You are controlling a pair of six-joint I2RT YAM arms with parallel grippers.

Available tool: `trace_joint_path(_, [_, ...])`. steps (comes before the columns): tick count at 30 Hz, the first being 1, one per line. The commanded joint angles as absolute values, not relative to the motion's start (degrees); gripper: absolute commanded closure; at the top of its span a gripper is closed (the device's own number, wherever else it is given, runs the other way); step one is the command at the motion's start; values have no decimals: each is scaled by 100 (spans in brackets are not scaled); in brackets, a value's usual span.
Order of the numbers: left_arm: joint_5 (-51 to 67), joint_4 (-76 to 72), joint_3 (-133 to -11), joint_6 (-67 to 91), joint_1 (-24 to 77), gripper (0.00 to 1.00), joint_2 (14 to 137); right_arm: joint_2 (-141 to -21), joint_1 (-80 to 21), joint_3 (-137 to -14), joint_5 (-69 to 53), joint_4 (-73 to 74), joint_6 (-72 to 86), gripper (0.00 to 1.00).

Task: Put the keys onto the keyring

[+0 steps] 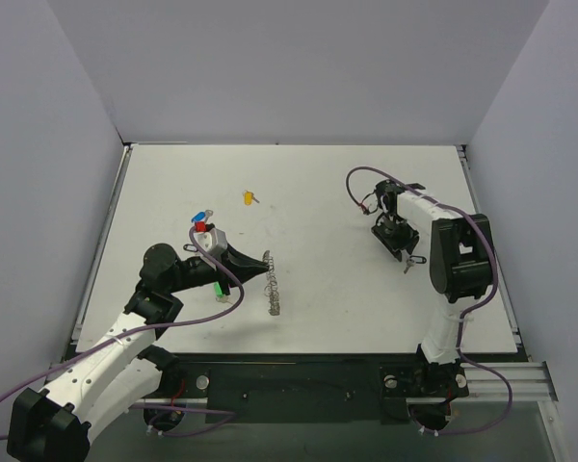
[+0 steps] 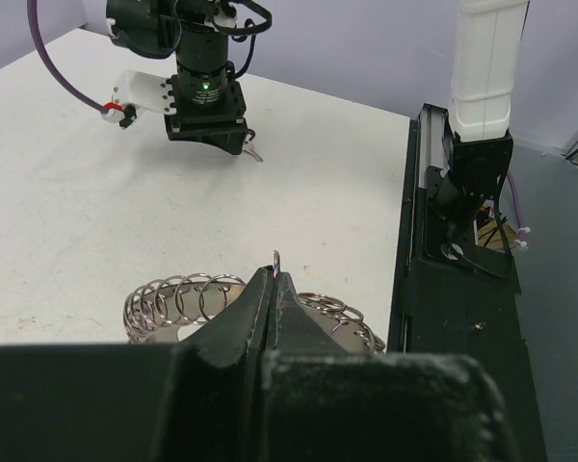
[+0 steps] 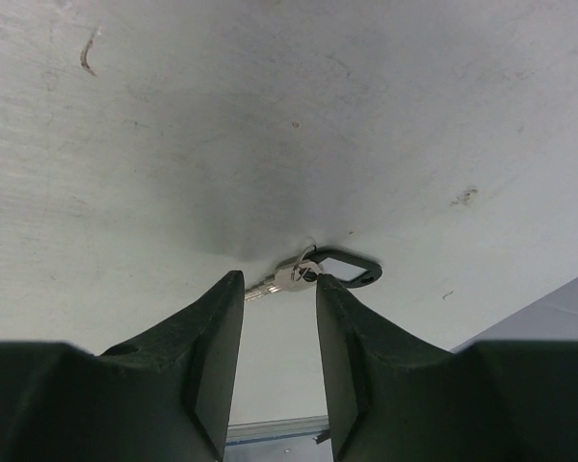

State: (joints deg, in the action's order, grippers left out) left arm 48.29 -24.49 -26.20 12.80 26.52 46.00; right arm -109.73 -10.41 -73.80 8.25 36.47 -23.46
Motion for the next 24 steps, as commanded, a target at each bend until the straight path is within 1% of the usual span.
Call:
trace_joint_path(1, [4922,-2654,-2927,1239,2619,100,4579,-11092,-984,-7497,1107,3876,-2232,69])
trace_joint_path(9, [4922,-2646,-2927,1248,2610,100,4597,-11197,-923,-7638,1116,3981,-2206,71])
trace_joint_path(14, [4931,-2646,-2927,1248,2610,100,4605,-11276,-905,-7734,1081,4043,-2224,76])
trace_joint_path(24, [4922,-2646,-2927,1248,2610,100,4614,-11435,-879,-7954,1037,4289,-2250,76])
